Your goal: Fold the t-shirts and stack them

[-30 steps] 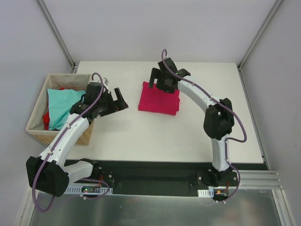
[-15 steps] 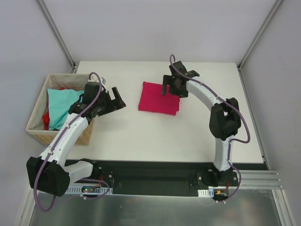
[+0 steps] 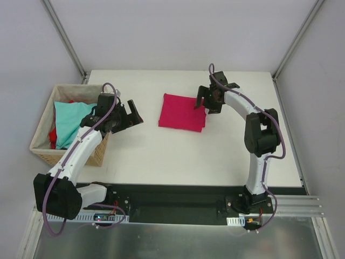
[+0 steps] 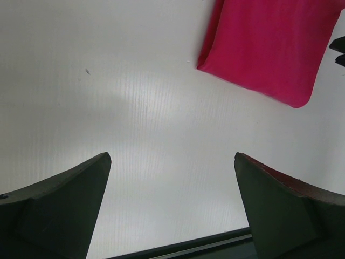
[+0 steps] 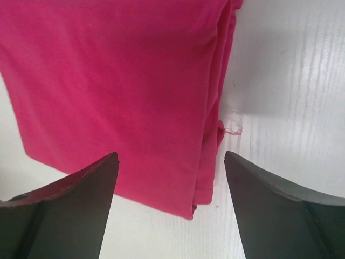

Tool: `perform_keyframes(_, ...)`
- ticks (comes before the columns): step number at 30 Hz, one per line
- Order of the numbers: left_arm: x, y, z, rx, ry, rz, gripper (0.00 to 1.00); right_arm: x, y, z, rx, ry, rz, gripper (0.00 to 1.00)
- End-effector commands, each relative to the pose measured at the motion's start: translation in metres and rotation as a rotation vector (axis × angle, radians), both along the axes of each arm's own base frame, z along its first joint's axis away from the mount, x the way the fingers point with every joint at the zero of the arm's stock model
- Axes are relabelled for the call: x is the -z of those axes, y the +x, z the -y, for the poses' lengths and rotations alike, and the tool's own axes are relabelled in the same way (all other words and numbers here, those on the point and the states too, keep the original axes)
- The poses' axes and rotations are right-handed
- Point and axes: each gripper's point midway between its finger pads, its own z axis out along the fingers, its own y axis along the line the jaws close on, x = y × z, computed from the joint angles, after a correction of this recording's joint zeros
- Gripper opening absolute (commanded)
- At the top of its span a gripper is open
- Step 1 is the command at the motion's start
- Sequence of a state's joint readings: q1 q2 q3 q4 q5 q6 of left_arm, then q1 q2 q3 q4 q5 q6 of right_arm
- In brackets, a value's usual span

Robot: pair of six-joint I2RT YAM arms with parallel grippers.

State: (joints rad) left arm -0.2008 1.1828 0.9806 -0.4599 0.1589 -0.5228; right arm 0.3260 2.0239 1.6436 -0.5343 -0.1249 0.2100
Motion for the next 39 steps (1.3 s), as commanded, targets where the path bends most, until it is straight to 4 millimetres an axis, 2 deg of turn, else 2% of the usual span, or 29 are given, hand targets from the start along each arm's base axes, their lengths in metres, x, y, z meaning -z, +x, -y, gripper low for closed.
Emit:
perform_keyframes(1, -0.008, 0.009, 0.001, 0.012, -0.009, 0.019, 0.99, 0.014, 0.01, -0.004, 0.035, 0.042, -0.023, 0.82)
perform_keyframes(3, -0.008, 0.01, 0.0, 0.009, -0.009, 0.017, 0.99, 0.019, 0.011, 0.002, 0.06, 0.027, -0.031, 0.82)
perform_keyframes(7, -0.004, 0.011, -0.002, -0.002, -0.001, 0.006, 0.99, 0.024, 0.01, 0.002, 0.062, 0.033, -0.031, 0.78)
perform_keyframes(12, 0.002, 0.013, -0.001, -0.003, -0.005, -0.017, 0.99, 0.036, 0.008, -0.004, 0.066, 0.062, -0.065, 0.59)
perform_keyframes(16, -0.001, 0.013, -0.001, 0.004, -0.004, -0.005, 0.99, 0.049, 0.006, 0.0, 0.086, 0.042, -0.088, 0.6)
perform_keyframes(23, -0.013, 0.012, -0.004, 0.005, -0.007, 0.036, 0.99, 0.06, 0.004, 0.004, 0.102, 0.017, -0.107, 0.57)
perform_keyframes(25, -0.013, 0.011, -0.005, 0.005, -0.007, 0.037, 0.99, 0.063, 0.004, 0.006, 0.106, 0.005, -0.11, 0.5)
perform_keyframes(27, -0.014, 0.009, -0.006, -0.003, -0.008, 0.042, 0.99, 0.069, 0.002, 0.008, 0.107, -0.01, -0.126, 0.47)
perform_keyframes(28, -0.015, 0.008, -0.006, -0.004, -0.009, 0.045, 0.99, 0.07, 0.001, 0.008, 0.106, -0.011, -0.128, 0.4)
perform_keyframes(30, -0.015, 0.007, -0.007, -0.009, -0.013, 0.045, 0.99, 0.071, 0.002, 0.009, 0.102, -0.013, -0.127, 0.34)
perform_keyframes(31, -0.014, 0.006, -0.006, -0.009, -0.014, 0.043, 0.99, 0.069, 0.004, 0.009, 0.095, -0.017, -0.118, 0.25)
perform_keyframes(36, -0.016, 0.007, -0.007, -0.005, -0.01, 0.049, 0.99, 0.063, 0.012, 0.016, 0.073, -0.049, -0.091, 0.15)
perform_keyframes(39, -0.02, 0.008, -0.01, -0.011, 0.002, 0.068, 0.99, 0.061, 0.014, 0.023, 0.058, -0.062, -0.086, 0.06)
